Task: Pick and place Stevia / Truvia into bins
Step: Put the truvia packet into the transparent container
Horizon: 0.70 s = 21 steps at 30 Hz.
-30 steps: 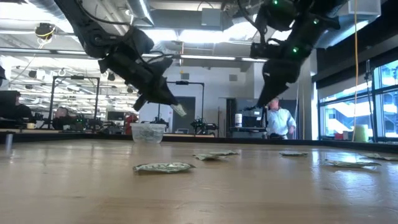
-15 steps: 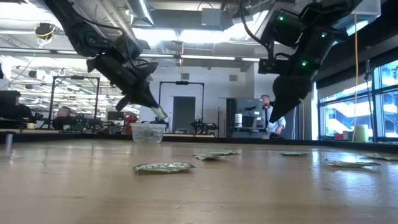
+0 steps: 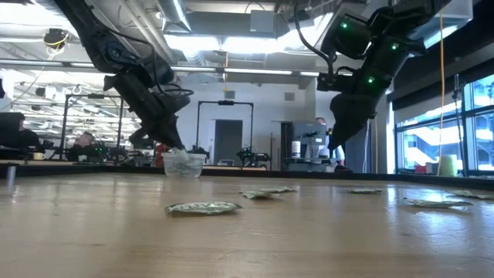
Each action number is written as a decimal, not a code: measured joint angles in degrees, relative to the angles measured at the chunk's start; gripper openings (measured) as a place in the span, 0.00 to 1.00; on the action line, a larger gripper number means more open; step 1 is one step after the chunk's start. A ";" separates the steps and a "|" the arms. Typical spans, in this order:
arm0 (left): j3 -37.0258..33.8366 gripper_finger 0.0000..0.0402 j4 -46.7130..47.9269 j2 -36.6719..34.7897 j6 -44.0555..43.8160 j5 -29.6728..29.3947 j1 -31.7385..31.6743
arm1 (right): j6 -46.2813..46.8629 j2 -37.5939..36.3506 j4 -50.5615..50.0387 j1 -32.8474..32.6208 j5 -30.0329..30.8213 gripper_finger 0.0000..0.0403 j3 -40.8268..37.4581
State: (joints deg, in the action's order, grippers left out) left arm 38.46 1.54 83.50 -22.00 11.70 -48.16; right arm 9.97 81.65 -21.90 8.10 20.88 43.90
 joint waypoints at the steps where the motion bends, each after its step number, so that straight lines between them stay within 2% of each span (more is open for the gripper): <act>1: 0.00 0.03 0.12 0.02 0.49 -0.40 0.00 | 0.01 0.00 -0.11 0.00 0.00 0.44 0.00; 13: 0.00 0.14 1.47 -0.41 4.96 -4.32 0.00 | -0.15 0.00 -0.21 0.00 -0.01 0.44 0.02; 18: 0.00 0.21 1.36 -4.33 7.46 -8.09 -0.01 | -0.15 0.00 -0.23 0.00 -0.02 0.44 0.02; 21: 0.01 0.23 1.27 -8.54 8.97 -8.23 0.01 | -0.03 0.00 -0.36 -0.02 -0.23 0.44 0.02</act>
State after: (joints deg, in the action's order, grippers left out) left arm 38.46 2.81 74.96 -13.03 3.46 -48.15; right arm 9.94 81.65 -22.26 8.08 20.65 43.92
